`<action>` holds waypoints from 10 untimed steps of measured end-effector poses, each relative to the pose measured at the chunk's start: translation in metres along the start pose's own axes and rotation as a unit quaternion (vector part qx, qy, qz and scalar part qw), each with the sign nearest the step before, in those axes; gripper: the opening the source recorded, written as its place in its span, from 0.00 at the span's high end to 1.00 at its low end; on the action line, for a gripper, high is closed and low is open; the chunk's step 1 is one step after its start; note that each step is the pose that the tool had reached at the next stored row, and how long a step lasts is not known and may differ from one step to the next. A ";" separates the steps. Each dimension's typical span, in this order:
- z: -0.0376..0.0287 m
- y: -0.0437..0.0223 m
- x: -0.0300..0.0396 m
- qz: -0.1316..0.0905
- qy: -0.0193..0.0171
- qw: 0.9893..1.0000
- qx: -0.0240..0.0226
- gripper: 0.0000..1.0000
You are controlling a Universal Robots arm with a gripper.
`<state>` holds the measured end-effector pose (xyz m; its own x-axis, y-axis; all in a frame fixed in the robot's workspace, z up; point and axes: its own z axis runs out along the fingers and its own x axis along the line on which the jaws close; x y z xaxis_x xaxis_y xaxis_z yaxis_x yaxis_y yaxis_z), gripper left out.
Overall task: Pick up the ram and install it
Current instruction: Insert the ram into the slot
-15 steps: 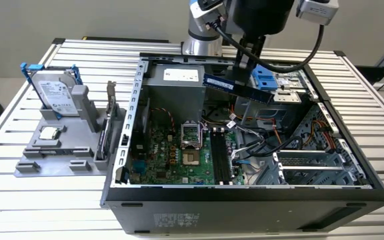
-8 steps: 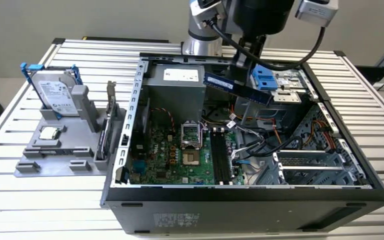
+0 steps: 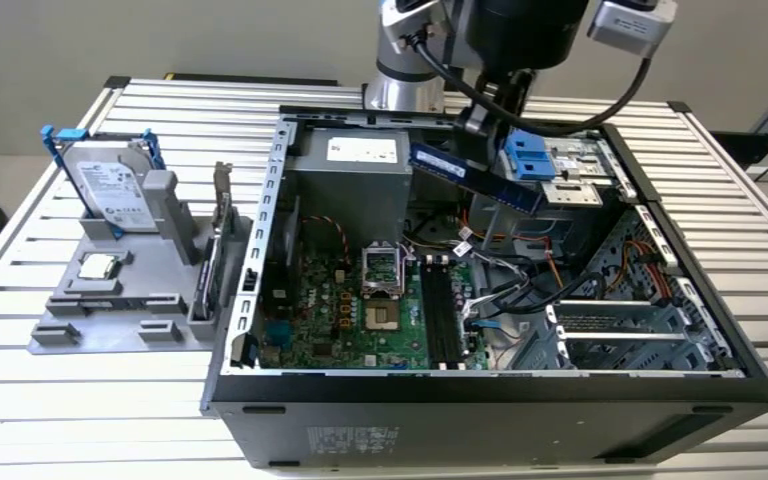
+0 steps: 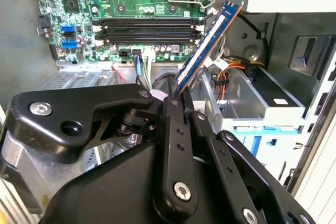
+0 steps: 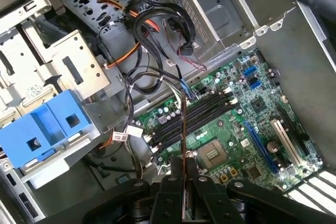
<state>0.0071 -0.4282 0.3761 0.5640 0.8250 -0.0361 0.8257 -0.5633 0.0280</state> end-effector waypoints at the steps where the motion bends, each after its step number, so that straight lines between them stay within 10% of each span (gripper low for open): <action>1: 0.0000 0.0000 0.0000 0.006 0.000 1.000 0.000 1.00; 10: 0.0000 0.0001 0.0000 0.057 -0.002 0.998 0.002 1.00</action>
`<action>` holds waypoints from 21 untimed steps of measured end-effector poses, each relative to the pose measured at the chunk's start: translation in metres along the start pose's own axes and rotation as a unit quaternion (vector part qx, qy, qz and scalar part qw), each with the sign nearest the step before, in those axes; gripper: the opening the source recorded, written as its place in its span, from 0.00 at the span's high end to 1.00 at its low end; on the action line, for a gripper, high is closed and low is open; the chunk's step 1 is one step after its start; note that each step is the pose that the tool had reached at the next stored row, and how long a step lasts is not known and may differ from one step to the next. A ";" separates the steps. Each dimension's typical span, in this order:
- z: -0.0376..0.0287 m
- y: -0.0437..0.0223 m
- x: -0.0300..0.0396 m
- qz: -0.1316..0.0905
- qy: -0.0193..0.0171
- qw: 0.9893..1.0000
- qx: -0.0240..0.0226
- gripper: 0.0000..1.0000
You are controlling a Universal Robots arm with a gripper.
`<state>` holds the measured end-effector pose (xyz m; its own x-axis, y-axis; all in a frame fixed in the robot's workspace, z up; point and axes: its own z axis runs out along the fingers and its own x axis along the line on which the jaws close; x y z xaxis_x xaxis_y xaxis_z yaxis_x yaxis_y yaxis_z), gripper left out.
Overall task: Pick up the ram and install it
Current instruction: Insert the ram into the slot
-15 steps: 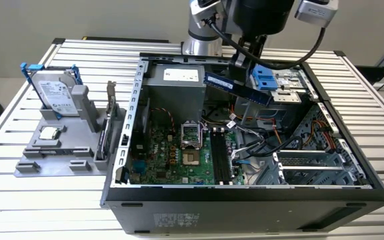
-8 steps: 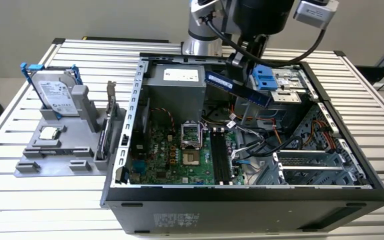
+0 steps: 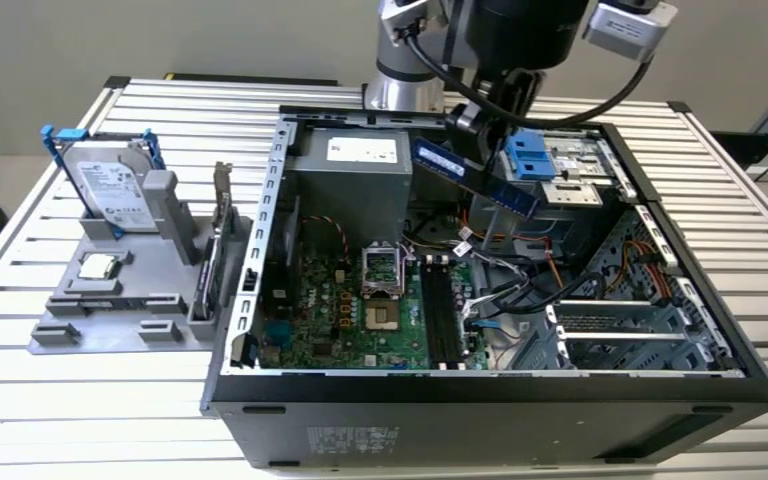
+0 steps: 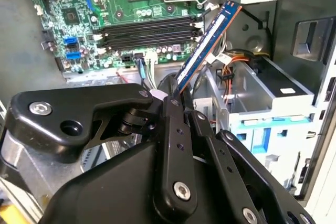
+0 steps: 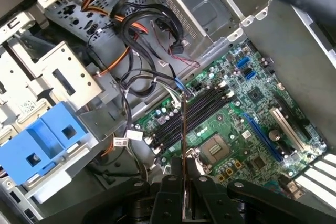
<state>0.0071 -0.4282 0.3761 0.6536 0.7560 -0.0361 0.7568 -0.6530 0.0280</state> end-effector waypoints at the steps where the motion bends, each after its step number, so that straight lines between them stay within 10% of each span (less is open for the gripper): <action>1: 0.0000 0.0000 0.0000 0.006 0.000 1.000 0.000 1.00; 10: 0.0000 0.0001 0.0001 0.056 -0.002 0.998 0.002 1.00; 21: 0.0000 0.0002 0.0002 0.117 -0.003 0.993 0.004 1.00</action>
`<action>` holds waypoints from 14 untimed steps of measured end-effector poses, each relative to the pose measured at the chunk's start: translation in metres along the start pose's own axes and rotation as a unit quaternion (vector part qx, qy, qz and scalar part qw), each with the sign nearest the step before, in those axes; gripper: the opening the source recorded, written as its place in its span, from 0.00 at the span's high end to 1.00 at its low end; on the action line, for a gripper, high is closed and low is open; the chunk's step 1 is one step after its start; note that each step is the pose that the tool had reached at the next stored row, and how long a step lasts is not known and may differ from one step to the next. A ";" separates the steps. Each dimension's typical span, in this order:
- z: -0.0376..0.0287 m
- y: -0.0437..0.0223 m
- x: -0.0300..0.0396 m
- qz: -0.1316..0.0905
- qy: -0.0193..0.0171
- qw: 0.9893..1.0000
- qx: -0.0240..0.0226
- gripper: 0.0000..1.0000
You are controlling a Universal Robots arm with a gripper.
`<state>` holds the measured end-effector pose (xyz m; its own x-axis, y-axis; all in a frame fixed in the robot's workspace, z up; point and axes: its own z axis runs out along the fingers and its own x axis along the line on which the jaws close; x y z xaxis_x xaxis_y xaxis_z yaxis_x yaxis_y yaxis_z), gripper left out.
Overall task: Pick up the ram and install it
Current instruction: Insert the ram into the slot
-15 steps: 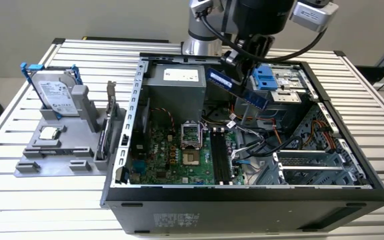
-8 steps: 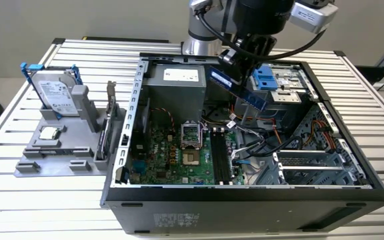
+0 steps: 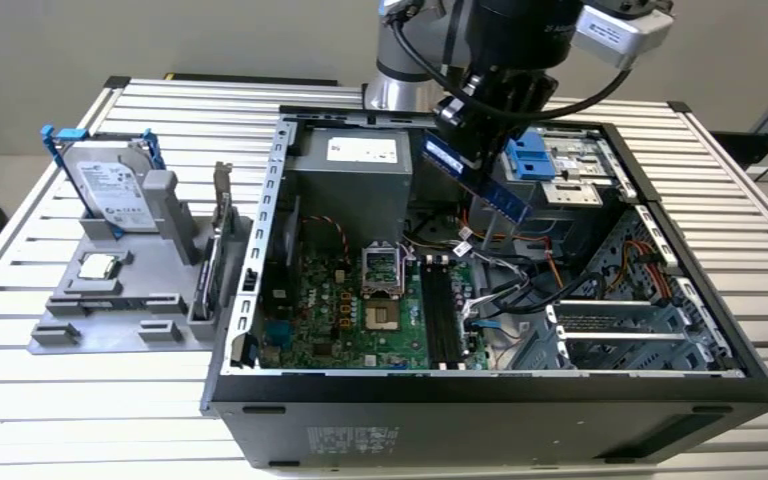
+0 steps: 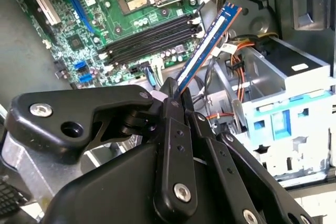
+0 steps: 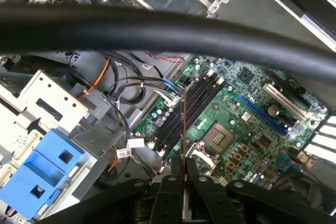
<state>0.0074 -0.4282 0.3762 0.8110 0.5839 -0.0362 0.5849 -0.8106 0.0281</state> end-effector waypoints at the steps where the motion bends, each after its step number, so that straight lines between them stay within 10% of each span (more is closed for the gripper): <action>1: 0.0001 0.0000 0.0000 0.005 0.000 1.000 0.000 1.00; 14: 0.0001 0.0001 0.0001 0.074 -0.002 0.997 0.003 1.00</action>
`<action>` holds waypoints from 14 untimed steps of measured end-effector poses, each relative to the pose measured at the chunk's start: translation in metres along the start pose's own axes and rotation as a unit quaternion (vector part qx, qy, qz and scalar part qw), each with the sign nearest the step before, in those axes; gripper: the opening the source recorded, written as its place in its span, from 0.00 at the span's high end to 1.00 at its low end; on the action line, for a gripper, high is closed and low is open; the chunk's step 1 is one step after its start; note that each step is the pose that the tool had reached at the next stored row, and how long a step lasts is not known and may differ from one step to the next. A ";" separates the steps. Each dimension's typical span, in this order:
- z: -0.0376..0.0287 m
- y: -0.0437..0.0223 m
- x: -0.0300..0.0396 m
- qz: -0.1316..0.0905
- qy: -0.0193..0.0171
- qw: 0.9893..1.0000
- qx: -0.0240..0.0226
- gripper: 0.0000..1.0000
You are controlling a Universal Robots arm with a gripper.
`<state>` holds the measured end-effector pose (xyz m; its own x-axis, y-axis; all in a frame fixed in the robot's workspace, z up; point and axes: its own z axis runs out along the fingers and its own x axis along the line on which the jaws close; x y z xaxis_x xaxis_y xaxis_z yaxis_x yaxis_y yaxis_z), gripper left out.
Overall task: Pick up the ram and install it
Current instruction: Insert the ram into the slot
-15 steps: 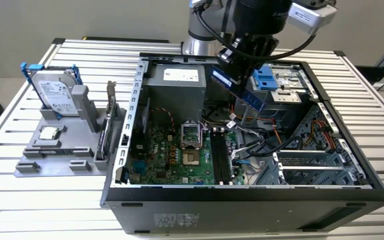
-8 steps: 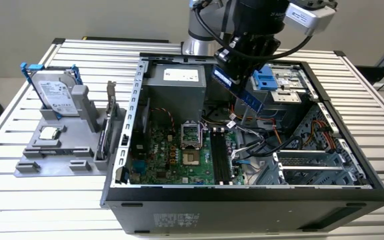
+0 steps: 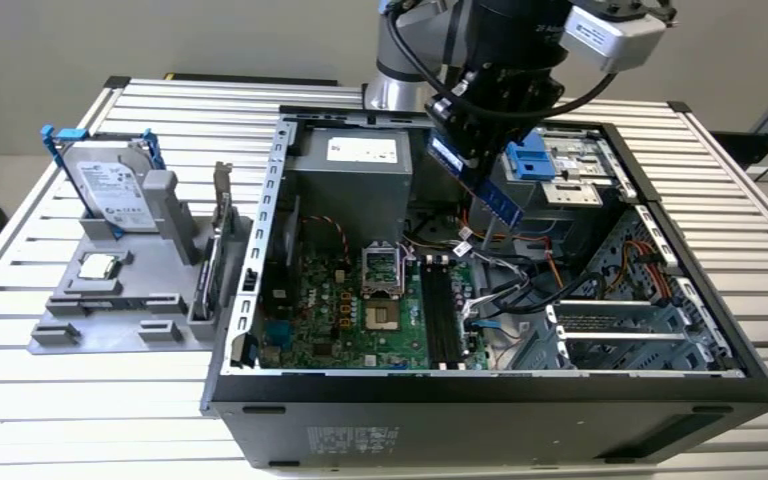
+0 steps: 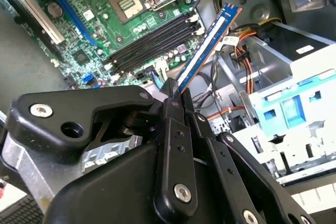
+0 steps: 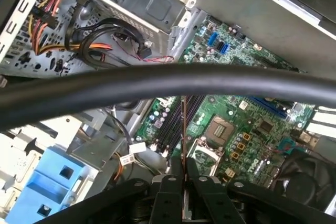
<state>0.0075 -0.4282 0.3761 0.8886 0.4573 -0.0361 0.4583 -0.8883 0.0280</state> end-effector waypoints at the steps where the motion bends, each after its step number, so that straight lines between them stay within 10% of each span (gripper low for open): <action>1: 0.0000 0.0000 0.0000 0.005 0.000 1.000 0.000 1.00; 14: 0.0000 0.0001 0.0001 0.071 -0.002 0.997 0.003 1.00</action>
<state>0.0077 -0.4282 0.3761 0.9445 0.3264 -0.0361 0.3275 -0.9444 0.0280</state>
